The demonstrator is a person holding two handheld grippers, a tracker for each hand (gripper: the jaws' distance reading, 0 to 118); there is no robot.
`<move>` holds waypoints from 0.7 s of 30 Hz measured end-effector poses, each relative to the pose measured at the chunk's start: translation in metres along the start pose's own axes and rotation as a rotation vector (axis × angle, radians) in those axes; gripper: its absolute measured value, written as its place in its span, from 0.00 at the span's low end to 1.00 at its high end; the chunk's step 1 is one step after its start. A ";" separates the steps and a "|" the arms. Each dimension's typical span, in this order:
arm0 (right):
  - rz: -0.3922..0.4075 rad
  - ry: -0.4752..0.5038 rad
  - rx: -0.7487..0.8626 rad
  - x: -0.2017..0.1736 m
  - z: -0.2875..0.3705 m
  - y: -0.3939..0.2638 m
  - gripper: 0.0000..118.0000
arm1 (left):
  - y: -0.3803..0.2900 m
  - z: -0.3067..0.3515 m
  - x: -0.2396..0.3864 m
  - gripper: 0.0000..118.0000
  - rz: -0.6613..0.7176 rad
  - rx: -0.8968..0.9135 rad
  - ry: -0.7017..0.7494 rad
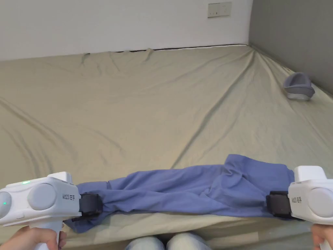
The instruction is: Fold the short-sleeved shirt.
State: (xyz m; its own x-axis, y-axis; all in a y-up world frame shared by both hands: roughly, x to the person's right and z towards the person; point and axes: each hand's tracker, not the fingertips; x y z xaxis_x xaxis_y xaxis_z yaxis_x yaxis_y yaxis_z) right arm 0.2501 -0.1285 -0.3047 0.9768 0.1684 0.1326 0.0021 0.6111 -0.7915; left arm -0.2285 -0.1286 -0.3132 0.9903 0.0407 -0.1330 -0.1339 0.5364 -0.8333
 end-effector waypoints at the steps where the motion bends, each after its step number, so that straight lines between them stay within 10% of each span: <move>1: 0.009 0.001 0.047 -0.002 0.010 0.003 0.83 | -0.001 0.005 0.000 0.92 -0.010 0.001 0.029; 8: -0.007 0.198 0.334 -0.022 0.060 0.038 0.73 | -0.001 0.049 -0.023 0.85 0.087 0.177 -0.054; 9: -0.001 0.270 0.355 -0.024 0.061 0.042 0.55 | 0.000 0.051 -0.028 0.67 0.112 0.194 -0.071; 10: -0.032 0.368 0.375 -0.025 0.059 0.046 0.15 | 0.000 0.051 -0.033 0.27 0.141 0.188 -0.102; 11: -0.080 0.449 0.398 -0.026 0.054 0.048 0.00 | 0.002 0.046 -0.037 0.00 0.169 0.165 -0.115; 16: -0.089 0.519 0.391 -0.033 0.027 0.063 0.00 | 0.001 0.030 -0.043 0.00 0.216 0.145 -0.121; 18: -0.074 0.533 0.384 -0.032 0.015 0.066 0.00 | 0.004 0.017 -0.040 0.18 0.230 0.099 -0.081; 21: -0.110 0.581 0.339 -0.038 0.005 0.066 0.00 | 0.008 -0.005 -0.039 0.98 0.261 0.057 -0.027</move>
State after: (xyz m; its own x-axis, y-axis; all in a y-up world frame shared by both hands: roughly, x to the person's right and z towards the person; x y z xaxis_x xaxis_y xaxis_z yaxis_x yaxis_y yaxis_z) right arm 0.2118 -0.0910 -0.3588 0.9315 -0.2931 -0.2152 0.1331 0.8256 -0.5484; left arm -0.2689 -0.1298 -0.3175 0.9233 0.2060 -0.3241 -0.3831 0.5517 -0.7409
